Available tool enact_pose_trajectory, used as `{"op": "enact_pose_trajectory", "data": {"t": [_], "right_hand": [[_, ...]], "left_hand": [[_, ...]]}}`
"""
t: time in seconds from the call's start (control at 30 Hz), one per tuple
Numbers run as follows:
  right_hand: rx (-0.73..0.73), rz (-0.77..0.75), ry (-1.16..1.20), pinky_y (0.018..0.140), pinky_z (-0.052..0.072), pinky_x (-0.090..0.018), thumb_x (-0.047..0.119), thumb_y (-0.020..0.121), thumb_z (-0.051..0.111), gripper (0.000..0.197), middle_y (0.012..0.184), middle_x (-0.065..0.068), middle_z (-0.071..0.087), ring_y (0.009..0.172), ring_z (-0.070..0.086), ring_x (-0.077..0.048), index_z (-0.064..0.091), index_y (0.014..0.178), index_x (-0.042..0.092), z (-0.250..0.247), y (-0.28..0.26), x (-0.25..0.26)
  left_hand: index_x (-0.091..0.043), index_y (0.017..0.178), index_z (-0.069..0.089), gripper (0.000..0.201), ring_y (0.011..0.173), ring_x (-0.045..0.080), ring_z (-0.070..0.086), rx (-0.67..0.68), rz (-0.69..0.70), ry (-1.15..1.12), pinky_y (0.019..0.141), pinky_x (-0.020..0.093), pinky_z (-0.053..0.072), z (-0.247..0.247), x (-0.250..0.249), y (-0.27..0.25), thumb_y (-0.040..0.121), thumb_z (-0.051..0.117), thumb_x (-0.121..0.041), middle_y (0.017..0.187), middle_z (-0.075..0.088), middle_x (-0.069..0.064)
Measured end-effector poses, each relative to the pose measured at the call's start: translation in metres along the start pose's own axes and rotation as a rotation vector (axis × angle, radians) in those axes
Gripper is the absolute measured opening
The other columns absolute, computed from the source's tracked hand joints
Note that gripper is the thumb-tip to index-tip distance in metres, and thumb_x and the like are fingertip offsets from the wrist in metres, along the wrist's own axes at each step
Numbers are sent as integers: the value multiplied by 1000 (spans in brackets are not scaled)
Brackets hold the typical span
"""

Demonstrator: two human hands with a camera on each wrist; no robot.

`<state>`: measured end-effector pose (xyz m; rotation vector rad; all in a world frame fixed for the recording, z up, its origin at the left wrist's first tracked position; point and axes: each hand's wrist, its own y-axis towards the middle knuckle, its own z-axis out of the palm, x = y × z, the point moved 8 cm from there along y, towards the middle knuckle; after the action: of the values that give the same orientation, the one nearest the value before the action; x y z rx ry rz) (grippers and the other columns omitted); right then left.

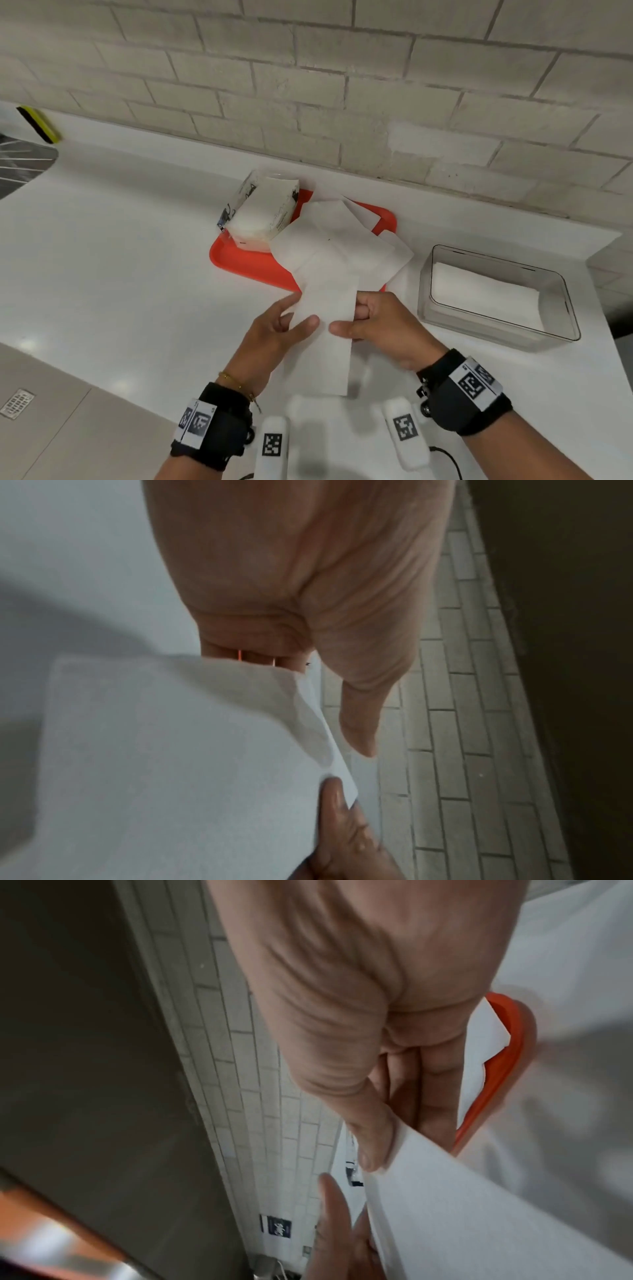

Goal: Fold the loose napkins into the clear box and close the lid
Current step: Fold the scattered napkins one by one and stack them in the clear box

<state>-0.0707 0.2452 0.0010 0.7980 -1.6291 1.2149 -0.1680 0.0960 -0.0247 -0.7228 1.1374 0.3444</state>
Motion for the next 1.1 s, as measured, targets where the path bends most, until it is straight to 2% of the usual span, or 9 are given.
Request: {"op": "enact_pose_trajectory", "data": {"t": [0.13, 0.23, 0.3, 0.4, 0.5, 0.63, 0.77, 0.9, 1.1], "right_hand": [[58, 33, -159, 91, 62, -42, 12, 86, 84, 36, 105, -1, 81, 98, 78, -20, 74, 119, 18, 16, 23, -5], [1, 74, -276, 92, 60, -42, 45, 77, 88, 41, 97, 8, 78, 91, 74, -12, 73, 110, 25, 7, 51, -7], [-166, 56, -447, 96, 55, -32, 56, 80, 80, 51, 109, 14, 73, 101, 68, -5, 67, 122, 30, -16, 73, -1], [-365, 32, -670, 104, 48, -34, 47, 88, 76, 62, 134, 1, 64, 122, 62, -19, 55, 141, 22, -51, 112, 6], [-456, 57, -821, 113, 44, -42, 44, 86, 77, 85, 150, -12, 53, 137, 50, -32, 38, 154, 12, -72, 153, 6], [-488, 29, -957, 117, 39, -47, 48, 82, 79, 96, 150, -16, 50, 140, 46, -34, 33, 155, 8, -75, 188, 10], [-475, 45, -1003, 117, 38, -46, 49, 78, 81, 102, 149, -18, 49, 139, 44, -38, 30, 156, 8, -70, 212, 5], [-507, 68, -967, 116, 38, -47, 46, 80, 79, 101, 150, -19, 48, 139, 44, -39, 27, 157, 6, -74, 220, -2], [-476, 80, -981, 111, 44, -45, 42, 87, 73, 79, 142, -16, 57, 133, 52, -37, 39, 151, 10, -78, 224, -9]], "left_hand": [[-19, 117, 76, 28, 99, 35, 73, -123, -22, 33, 86, 43, 60, -25, 15, 6, 89, 79, -16, 107, 79, 15], [-27, 132, 65, 53, 94, 30, 75, -222, -8, 72, 88, 48, 61, -52, 13, 8, 85, 83, -11, 102, 79, 14], [-38, 139, 56, 67, 98, 29, 75, -228, 25, 112, 90, 52, 61, -66, 4, 6, 85, 83, -10, 103, 79, 14], [-44, 142, 49, 74, 103, 30, 76, -227, 40, 43, 91, 49, 60, -85, -6, 2, 86, 80, -5, 110, 79, 7], [-38, 144, 53, 68, 104, 30, 75, -228, 0, -21, 93, 43, 58, -105, -2, 4, 88, 77, -7, 109, 79, 6], [-19, 133, 69, 41, 114, 38, 71, -107, -79, -15, 102, 52, 54, -105, 6, 2, 93, 72, -12, 121, 75, 15], [-6, 114, 77, 25, 104, 38, 73, -75, -117, 18, 93, 46, 56, -104, 14, 6, 94, 72, -20, 115, 75, 24], [-3, 110, 76, 23, 95, 33, 73, -71, -120, 7, 81, 38, 58, -99, 17, 20, 95, 71, -20, 110, 75, 25], [-4, 114, 75, 23, 101, 39, 73, -36, -136, -66, 91, 49, 58, -84, 21, 40, 95, 71, -18, 114, 75, 24]]}}
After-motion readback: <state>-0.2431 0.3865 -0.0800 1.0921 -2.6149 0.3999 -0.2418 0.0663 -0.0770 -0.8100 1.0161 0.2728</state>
